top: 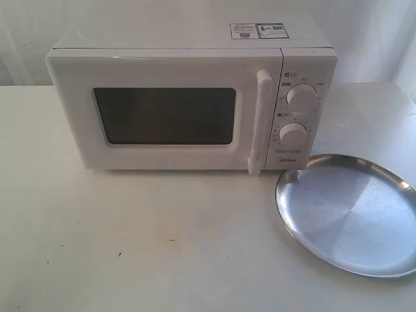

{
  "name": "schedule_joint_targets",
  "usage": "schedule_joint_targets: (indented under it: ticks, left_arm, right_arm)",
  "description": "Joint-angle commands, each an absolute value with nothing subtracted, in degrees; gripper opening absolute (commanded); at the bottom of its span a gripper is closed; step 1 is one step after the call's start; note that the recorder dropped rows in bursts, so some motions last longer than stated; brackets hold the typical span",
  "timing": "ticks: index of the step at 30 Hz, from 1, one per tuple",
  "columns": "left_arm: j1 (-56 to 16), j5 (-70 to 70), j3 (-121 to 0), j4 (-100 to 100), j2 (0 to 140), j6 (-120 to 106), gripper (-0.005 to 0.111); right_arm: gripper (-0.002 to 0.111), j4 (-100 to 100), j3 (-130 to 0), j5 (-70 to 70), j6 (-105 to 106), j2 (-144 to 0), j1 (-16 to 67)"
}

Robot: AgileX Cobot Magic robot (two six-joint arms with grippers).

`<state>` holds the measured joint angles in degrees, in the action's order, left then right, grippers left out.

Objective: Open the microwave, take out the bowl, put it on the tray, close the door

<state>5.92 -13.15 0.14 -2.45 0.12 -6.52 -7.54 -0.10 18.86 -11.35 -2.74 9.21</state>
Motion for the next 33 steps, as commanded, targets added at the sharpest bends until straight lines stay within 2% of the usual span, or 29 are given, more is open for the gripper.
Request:
schedule_joint_targets:
  ticks: [1, 12, 17, 23, 33]
  left_arm:
    - [5.51, -13.27, 0.0, -1.99, 0.0, -6.27, 0.0]
    - [5.51, -13.27, 0.0, -1.99, 0.0, -6.27, 0.0]
    - [5.51, -13.27, 0.0, -1.99, 0.0, -6.27, 0.0]
    - [5.51, -13.27, 0.0, -1.99, 0.0, -6.27, 0.0]
    - [5.51, -13.27, 0.0, -1.99, 0.0, -6.27, 0.0]
  right_arm:
    - [0.0, -7.53, 0.0, 18.1, -11.38, -2.91, 8.88]
    - [0.0, -7.53, 0.0, 17.74, -11.38, -2.94, 8.88]
    - [0.0, -7.53, 0.0, 11.18, -11.38, -2.94, 8.88]
    - [0.0, -7.12, 0.0, -4.74, -19.26, -2.94, 8.88]
    - [0.0, -7.76, -1.28, -46.58, -23.32, -2.94, 8.88]
